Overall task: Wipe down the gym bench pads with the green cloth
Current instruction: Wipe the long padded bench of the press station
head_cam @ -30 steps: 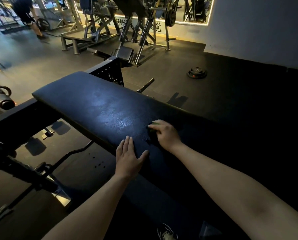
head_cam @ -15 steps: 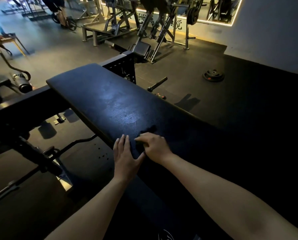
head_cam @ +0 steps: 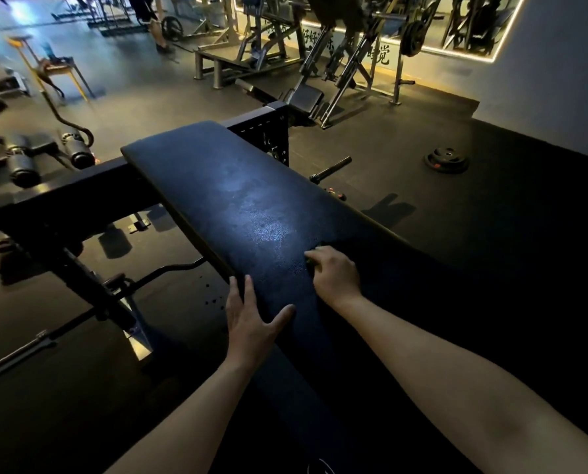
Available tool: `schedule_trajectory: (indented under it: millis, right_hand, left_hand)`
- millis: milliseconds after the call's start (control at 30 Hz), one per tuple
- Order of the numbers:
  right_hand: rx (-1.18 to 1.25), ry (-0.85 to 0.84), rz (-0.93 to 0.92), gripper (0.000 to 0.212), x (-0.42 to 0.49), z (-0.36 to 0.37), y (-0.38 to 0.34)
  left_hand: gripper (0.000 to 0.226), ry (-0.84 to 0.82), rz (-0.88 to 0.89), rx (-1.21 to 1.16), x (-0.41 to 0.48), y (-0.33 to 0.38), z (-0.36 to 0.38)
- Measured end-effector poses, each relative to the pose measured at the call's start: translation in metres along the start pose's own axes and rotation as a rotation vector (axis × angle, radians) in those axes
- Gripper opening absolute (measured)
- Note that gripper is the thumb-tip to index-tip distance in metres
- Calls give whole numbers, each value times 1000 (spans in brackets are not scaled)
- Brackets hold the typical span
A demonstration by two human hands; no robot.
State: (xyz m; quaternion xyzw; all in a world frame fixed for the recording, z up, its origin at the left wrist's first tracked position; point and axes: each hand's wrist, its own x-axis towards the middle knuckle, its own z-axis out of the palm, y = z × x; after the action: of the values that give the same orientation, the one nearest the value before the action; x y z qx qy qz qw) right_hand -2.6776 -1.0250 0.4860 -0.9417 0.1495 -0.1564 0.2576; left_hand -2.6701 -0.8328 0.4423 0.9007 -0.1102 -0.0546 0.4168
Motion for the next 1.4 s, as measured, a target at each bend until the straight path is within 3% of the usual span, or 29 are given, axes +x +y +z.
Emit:
schedule_trajectory:
  millis: [100, 267, 400, 500, 600, 767, 867, 1000, 1133, 1267, 1400]
  right_hand:
    - [97, -99, -187, 37, -16, 10, -22]
    - [131, -252, -376, 38, -1, 8, -19]
    - [68, -36, -89, 36, 56, 6, -5]
    - [38, -64, 58, 36, 80, 12, -12]
    - [16, -120, 49, 36, 75, 23, -36]
    - [138, -274, -234, 36, 25, 41, -74]
    - [227, -301, -312, 37, 31, 34, -66]
    - [140, -32, -73, 37, 81, 16, -33]
    - [86, -128, 111, 37, 95, 31, -34]
    - [127, -251, -84, 35, 65, 52, -74]
    - [176, -391, -358, 35, 28, 55, -95]
  left_hand:
    - [112, -4, -1, -81, -3, 0, 1]
    - [113, -54, 29, -25, 1, -6, -6]
    - [115, -112, -43, -8, 4, -5, -11]
    - [118, -154, -76, 34, 7, -5, -13]
    - [121, -141, -78, 10, 9, -5, -12]
    - [124, -79, -49, -93, 4, -6, -7]
    - [128, -105, -99, -164, 0, -2, -9]
    - [136, -109, -111, -191, 3, -5, -9]
    - [137, -141, -130, -214, 1, -6, -11]
    - [140, -143, -118, -299, 3, -1, -14]
    - [98, -37, 13, -485, -1, -6, -4]
